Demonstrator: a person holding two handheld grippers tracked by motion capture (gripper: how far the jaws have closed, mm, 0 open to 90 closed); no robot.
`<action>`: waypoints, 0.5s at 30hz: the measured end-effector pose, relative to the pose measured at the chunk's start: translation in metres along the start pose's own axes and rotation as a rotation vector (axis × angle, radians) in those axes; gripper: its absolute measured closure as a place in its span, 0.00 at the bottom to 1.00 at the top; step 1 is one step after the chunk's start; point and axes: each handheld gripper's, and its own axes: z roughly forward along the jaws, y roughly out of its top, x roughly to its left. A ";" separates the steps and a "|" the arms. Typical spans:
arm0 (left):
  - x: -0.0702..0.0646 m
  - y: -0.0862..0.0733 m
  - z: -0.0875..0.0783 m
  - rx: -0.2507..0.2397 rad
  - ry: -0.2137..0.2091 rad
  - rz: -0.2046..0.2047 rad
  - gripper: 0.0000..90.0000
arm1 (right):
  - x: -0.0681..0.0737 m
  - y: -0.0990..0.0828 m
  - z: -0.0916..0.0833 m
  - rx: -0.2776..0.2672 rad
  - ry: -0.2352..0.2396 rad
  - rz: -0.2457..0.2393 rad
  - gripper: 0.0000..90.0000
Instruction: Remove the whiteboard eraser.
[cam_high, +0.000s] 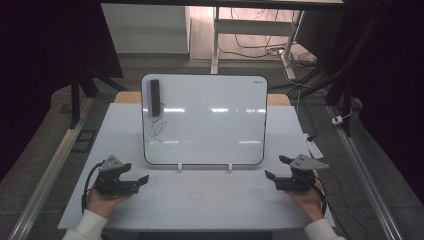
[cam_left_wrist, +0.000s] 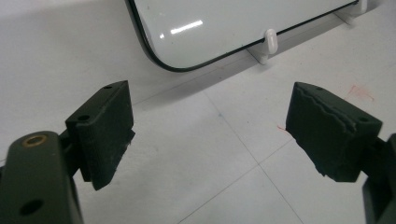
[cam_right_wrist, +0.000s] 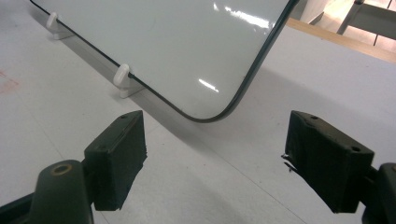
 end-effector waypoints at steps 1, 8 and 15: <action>0.000 0.000 0.000 0.000 0.000 0.000 0.18 | 0.000 0.000 0.000 0.002 -0.001 0.002 0.23; -0.001 0.000 0.000 0.006 0.001 0.000 0.18 | 0.001 -0.001 0.001 0.001 -0.007 0.007 0.24; -0.004 0.002 -0.003 0.000 0.004 -0.015 0.19 | 0.001 -0.001 0.000 -0.006 -0.016 0.008 0.25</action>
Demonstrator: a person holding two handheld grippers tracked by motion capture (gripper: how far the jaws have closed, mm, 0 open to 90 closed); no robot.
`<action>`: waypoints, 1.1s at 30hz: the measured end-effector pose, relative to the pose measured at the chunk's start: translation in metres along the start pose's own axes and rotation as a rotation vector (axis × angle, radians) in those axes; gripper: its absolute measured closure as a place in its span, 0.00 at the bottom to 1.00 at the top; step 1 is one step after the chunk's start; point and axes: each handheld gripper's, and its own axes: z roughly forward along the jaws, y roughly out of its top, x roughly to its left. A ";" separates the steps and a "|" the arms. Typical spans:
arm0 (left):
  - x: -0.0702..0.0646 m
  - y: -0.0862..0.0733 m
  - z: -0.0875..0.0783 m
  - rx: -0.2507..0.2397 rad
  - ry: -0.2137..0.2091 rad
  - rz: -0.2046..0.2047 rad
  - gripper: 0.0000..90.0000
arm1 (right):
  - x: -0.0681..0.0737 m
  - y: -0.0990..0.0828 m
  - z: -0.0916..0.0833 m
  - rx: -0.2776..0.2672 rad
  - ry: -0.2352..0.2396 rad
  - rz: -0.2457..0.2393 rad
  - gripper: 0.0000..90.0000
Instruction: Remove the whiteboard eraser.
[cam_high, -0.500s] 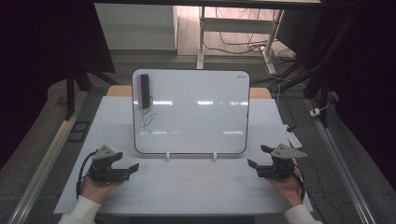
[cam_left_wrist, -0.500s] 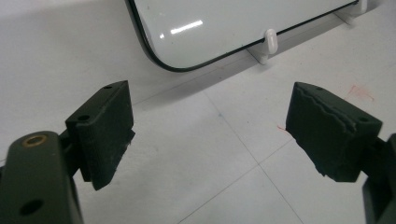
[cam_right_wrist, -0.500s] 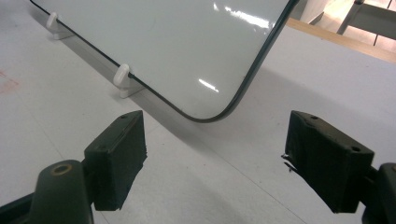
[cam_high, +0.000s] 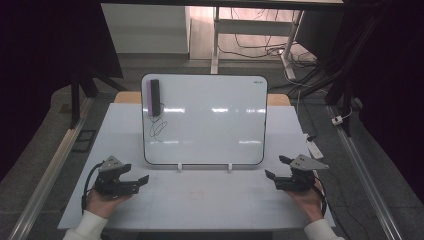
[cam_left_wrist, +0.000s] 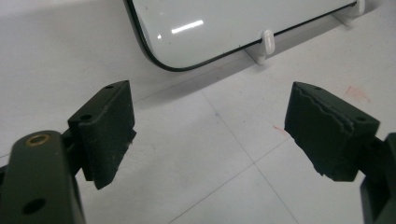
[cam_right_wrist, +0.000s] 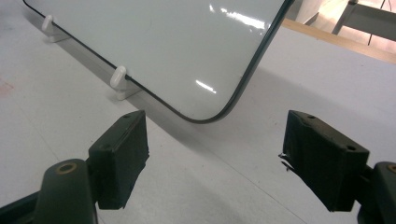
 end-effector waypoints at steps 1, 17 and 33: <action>0.000 0.001 -0.001 -0.002 -0.004 -0.007 0.20 | 0.000 0.000 0.000 -0.004 -0.002 0.004 0.25; -0.008 0.037 -0.016 -0.073 -0.017 -0.029 0.23 | 0.000 0.001 -0.002 -0.025 -0.007 0.015 0.25; -0.013 0.086 -0.010 -0.107 0.005 0.009 0.24 | 0.002 -0.001 0.001 -0.019 -0.006 0.015 0.25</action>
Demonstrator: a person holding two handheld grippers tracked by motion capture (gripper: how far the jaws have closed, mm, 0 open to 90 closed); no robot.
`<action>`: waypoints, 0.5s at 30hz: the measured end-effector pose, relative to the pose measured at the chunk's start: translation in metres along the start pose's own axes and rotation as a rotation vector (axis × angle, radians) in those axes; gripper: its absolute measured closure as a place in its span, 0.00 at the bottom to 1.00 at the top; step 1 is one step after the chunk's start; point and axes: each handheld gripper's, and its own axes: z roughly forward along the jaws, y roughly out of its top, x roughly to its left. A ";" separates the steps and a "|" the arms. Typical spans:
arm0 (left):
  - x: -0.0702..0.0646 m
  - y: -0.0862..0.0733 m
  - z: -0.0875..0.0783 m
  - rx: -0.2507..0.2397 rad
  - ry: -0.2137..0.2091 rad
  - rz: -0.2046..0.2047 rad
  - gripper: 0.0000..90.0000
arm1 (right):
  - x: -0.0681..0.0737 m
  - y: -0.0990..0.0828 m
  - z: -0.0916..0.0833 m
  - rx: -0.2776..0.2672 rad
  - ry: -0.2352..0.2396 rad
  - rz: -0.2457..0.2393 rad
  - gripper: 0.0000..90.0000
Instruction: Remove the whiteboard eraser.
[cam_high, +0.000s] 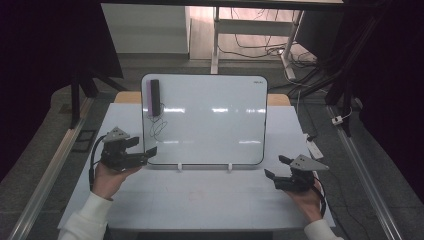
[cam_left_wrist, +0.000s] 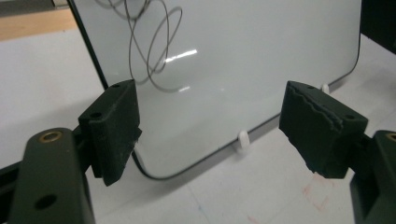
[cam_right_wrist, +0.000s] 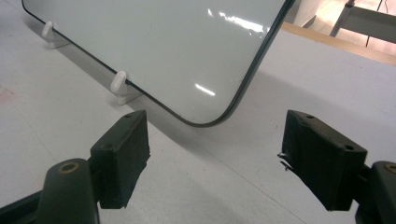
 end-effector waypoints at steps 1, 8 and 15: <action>0.000 0.003 0.001 -0.003 0.000 -0.002 0.24 | 0.000 0.000 0.000 0.001 -0.002 0.000 0.26; -0.001 0.021 0.007 -0.029 0.001 0.000 0.25 | 0.001 -0.001 0.000 0.002 -0.005 0.001 0.26; -0.001 0.041 0.016 -0.039 0.014 0.007 0.27 | 0.000 -0.001 -0.001 -0.003 -0.011 0.006 0.26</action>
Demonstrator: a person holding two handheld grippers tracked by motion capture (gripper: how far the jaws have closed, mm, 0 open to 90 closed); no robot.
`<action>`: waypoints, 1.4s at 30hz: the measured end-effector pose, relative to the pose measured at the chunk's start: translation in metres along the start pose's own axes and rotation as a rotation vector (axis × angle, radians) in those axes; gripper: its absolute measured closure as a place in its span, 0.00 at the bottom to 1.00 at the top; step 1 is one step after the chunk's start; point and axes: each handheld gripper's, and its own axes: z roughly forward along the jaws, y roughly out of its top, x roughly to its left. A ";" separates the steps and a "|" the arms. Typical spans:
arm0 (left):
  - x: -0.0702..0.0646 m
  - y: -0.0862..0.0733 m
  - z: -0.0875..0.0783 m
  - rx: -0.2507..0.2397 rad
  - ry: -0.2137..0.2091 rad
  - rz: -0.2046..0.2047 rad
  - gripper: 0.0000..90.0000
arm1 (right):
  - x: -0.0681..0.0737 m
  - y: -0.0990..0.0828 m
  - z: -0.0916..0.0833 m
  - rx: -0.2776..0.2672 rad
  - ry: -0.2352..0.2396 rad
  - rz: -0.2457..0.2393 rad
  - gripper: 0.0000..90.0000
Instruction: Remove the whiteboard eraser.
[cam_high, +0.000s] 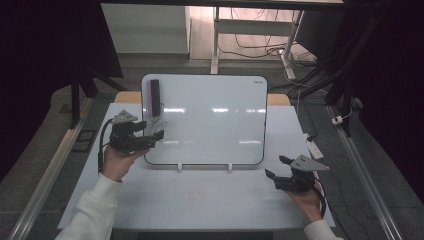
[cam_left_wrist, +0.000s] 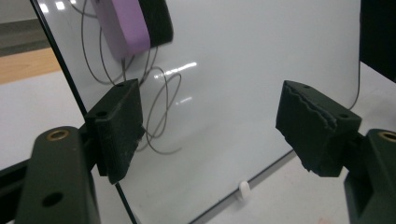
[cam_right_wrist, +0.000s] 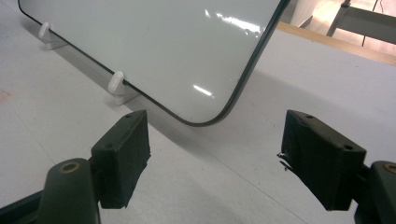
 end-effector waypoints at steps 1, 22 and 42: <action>0.000 0.002 0.001 -0.003 0.005 0.000 0.27 | 0.000 0.000 0.000 0.003 -0.002 0.002 0.26; 0.015 0.040 0.007 -0.074 0.097 -0.024 0.34 | 0.001 -0.001 0.002 0.011 -0.007 -0.004 0.26; 0.022 0.064 0.024 -0.057 0.188 -0.038 0.50 | 0.000 -0.002 0.002 0.010 -0.014 -0.003 0.26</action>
